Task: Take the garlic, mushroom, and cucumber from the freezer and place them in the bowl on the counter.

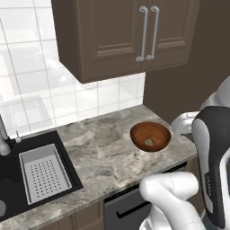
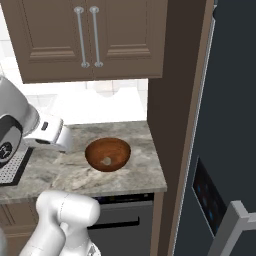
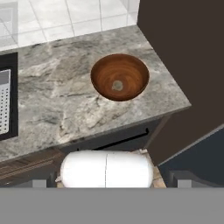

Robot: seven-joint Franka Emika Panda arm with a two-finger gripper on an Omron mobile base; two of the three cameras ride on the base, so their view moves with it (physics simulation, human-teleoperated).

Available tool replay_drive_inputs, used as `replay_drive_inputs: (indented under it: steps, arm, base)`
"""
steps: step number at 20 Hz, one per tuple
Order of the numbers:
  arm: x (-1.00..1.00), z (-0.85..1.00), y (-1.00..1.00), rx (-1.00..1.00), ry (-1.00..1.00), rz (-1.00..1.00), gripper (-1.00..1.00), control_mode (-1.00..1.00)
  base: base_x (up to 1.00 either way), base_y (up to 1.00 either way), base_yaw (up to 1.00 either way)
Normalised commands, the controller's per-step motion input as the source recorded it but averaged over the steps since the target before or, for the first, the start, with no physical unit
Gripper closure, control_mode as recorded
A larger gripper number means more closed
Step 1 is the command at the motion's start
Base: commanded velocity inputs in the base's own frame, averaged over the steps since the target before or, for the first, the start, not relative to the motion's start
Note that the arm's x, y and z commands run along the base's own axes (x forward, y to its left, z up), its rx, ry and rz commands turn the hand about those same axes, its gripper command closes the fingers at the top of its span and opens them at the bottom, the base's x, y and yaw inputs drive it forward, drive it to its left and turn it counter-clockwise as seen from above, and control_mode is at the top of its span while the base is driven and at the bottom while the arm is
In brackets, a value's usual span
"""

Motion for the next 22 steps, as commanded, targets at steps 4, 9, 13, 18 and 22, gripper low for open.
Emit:
replay_drive_inputs:
  steps: [4, 9, 13, 18, 22]
  arm:
    - [-0.6, 0.0, 0.07, 0.0, 0.0, 0.0, -1.0, -1.0]
    - [-0.36, -0.09, 0.04, 0.01, -0.01, 0.0, -1.0, -1.0]
    - [-0.39, 0.0, 0.0, 0.01, -0.04, 0.0, -1.0, 1.0]
    - [0.0, 0.0, 0.0, 0.0, 0.0, 0.0, -1.0, 1.0]
    - [0.0, 0.0, 0.0, 0.0, 0.0, 0.0, -1.0, 1.0]
  base:
    - [0.0, 0.0, 0.0]
    - [0.0, 0.0, 0.0]
    - [-0.5, 0.0, 0.0]
    - [-1.0, 0.0, 0.0]
    - [-1.0, 0.0, -0.03]
